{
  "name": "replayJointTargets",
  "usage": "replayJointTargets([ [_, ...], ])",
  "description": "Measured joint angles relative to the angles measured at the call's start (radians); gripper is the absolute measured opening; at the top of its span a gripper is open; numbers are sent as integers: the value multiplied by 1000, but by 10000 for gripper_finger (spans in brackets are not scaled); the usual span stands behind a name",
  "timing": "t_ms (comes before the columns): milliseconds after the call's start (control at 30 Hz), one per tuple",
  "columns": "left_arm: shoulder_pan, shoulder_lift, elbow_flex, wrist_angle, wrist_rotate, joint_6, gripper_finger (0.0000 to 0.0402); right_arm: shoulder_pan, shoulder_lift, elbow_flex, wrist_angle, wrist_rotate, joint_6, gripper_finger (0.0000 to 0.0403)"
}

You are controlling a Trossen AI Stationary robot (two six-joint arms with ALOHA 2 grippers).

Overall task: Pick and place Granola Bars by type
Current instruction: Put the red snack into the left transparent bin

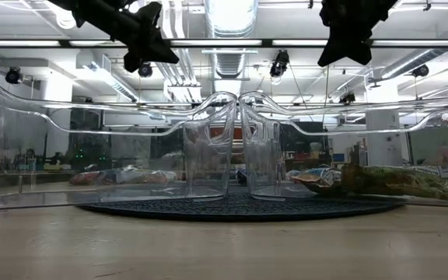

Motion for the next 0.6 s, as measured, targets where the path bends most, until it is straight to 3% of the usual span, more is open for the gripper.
replayJointTargets([
  [600,0,0,0,0,-4,24,0,-1,0,0,0,-16,26,9],
])
